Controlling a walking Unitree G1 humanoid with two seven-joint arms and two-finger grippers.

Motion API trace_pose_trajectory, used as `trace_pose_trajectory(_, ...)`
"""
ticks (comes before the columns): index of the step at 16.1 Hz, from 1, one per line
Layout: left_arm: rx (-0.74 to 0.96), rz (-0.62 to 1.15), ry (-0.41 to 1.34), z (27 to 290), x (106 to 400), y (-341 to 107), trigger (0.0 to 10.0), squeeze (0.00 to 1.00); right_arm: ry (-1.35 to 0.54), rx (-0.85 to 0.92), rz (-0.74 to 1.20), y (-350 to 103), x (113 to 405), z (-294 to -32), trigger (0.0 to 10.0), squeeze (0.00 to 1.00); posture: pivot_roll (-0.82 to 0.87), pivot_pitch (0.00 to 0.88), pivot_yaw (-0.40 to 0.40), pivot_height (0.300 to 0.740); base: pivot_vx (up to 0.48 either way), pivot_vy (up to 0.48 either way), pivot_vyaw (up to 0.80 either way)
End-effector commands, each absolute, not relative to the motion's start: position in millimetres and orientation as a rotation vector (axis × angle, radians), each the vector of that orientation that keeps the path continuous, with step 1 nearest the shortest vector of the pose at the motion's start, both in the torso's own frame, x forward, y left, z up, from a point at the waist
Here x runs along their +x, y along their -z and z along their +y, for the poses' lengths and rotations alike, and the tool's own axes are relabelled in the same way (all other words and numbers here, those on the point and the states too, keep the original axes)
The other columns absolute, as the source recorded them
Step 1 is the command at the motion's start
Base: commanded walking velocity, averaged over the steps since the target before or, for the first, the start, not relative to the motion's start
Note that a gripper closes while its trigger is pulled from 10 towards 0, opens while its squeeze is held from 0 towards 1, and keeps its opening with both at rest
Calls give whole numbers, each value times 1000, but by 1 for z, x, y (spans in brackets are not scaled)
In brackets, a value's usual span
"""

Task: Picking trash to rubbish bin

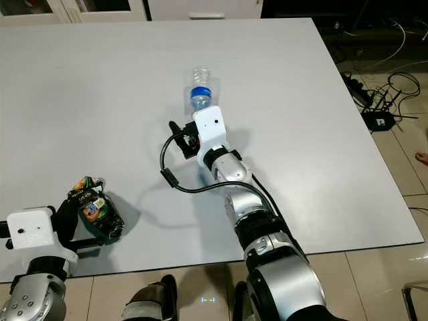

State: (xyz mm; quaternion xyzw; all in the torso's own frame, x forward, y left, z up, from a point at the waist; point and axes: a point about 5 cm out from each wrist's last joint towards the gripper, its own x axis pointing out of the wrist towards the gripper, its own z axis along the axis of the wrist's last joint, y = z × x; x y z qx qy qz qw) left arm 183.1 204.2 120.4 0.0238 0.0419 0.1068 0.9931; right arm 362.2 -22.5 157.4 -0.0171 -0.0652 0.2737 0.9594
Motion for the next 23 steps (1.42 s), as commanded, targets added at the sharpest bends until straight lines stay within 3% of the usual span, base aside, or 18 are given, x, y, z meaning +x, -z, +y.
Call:
trace_pose_trajectory(1,56,101,-231,207,179,-119,0,0,-565,-51,-115,-153,360,-17,10000,0,150,241,1,740,0,0,0)
trace_pose_trajectory(22,53,129,-238,205,167,-120,0,0,-457,-107,6,-136,360,-1,10000,0,197,283,-1,740,0,0,0)
trace_pose_trajectory(23,51,132,-237,205,166,-119,392,0,-455,-108,9,-136,361,0,10000,0,198,285,-1,740,0,0,0)
